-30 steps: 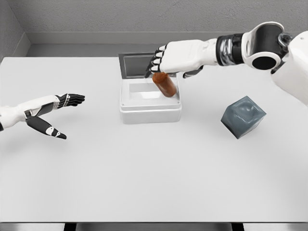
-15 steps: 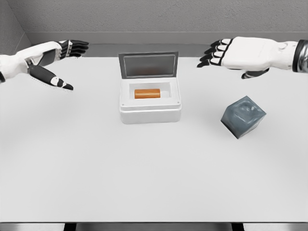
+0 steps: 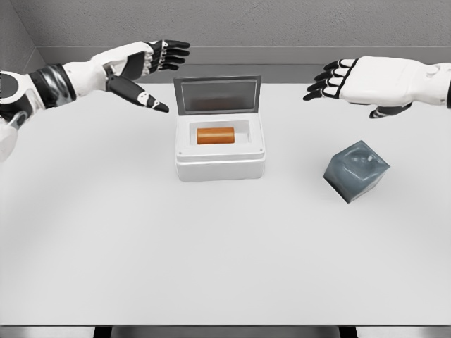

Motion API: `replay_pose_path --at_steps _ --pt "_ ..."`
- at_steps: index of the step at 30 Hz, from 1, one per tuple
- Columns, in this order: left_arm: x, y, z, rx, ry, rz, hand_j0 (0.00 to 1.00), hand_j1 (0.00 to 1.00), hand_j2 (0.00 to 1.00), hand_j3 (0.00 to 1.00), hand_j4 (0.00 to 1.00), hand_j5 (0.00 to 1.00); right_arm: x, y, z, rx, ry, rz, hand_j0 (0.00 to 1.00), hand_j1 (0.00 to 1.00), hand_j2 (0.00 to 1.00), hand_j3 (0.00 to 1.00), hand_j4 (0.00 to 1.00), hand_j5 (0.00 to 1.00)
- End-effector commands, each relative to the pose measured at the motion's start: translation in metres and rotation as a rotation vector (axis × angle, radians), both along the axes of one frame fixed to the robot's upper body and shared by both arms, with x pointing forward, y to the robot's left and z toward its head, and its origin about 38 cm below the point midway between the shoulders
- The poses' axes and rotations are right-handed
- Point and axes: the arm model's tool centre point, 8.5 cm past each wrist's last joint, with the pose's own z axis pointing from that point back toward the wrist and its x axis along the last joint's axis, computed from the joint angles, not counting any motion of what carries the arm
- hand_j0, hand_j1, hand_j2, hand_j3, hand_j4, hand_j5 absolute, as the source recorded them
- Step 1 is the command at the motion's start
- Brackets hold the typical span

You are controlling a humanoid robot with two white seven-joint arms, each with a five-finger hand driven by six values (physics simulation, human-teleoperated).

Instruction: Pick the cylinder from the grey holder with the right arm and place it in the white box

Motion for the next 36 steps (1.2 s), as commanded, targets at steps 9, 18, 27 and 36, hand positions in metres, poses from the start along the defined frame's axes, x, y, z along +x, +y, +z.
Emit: replay_pose_path --at_steps 9,18,27,36 --pt "-0.014 -0.014 -0.004 -0.016 -0.002 -0.057 1.0 1.0 1.0 1.0 1.0 1.0 0.001 0.0 -0.001 0.002 0.006 -0.002 1.0 1.0 1.0 1.0 1.0 1.0" --pt "-0.016 0.001 -0.003 -0.018 0.01 -0.035 1.0 1.0 1.0 1.0 1.0 1.0 0.002 0.003 -0.008 0.003 0.022 0.003 1.0 1.0 1.0 1.0 1.0 1.0" --pt "-0.028 -0.006 -0.01 -0.038 0.03 -0.068 1.0 1.0 1.0 1.0 1.0 1.0 0.001 0.0 -0.005 -0.001 0.016 -0.004 1.0 1.0 1.0 1.0 1.0 1.0" --pt "-0.019 0.039 0.026 -0.091 0.01 0.033 1.0 1.0 1.0 1.0 1.0 1.0 0.001 -0.001 -0.006 -0.003 0.021 -0.006 1.0 1.0 1.0 1.0 1.0 1.0"
